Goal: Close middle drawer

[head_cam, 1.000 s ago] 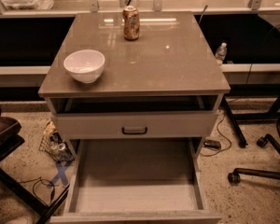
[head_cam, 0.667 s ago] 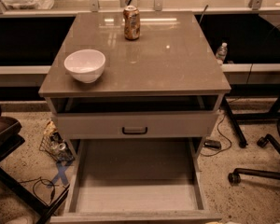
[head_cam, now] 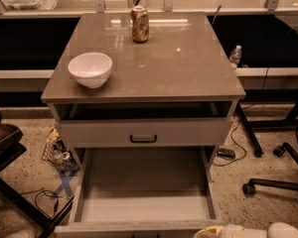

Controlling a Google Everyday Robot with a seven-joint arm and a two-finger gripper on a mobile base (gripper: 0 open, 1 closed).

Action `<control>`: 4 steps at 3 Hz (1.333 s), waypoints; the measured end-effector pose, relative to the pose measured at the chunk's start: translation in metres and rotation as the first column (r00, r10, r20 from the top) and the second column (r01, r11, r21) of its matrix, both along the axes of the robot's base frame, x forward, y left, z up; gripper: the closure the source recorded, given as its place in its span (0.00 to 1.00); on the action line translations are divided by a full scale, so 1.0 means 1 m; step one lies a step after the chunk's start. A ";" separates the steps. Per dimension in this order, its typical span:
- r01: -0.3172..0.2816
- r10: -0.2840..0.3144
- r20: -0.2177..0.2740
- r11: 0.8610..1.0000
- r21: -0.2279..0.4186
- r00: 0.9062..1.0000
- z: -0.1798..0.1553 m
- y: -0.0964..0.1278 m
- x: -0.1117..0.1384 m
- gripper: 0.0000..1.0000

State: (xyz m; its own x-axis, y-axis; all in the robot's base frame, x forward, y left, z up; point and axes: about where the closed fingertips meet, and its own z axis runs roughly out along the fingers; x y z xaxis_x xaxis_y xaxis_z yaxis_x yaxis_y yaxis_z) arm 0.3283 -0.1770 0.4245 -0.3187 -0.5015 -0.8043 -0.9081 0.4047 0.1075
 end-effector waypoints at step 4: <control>-0.091 0.091 -0.018 0.996 -0.012 0.996 -0.015 0.048 0.066 1.00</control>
Offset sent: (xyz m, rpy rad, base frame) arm 0.0850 0.0473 -0.0233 -0.0073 -0.0085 0.0903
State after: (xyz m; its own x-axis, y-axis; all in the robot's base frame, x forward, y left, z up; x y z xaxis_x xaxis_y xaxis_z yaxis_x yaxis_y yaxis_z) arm 0.3944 -0.1290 0.4094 -0.2848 -0.5392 -0.7926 -0.9394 0.3218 0.1187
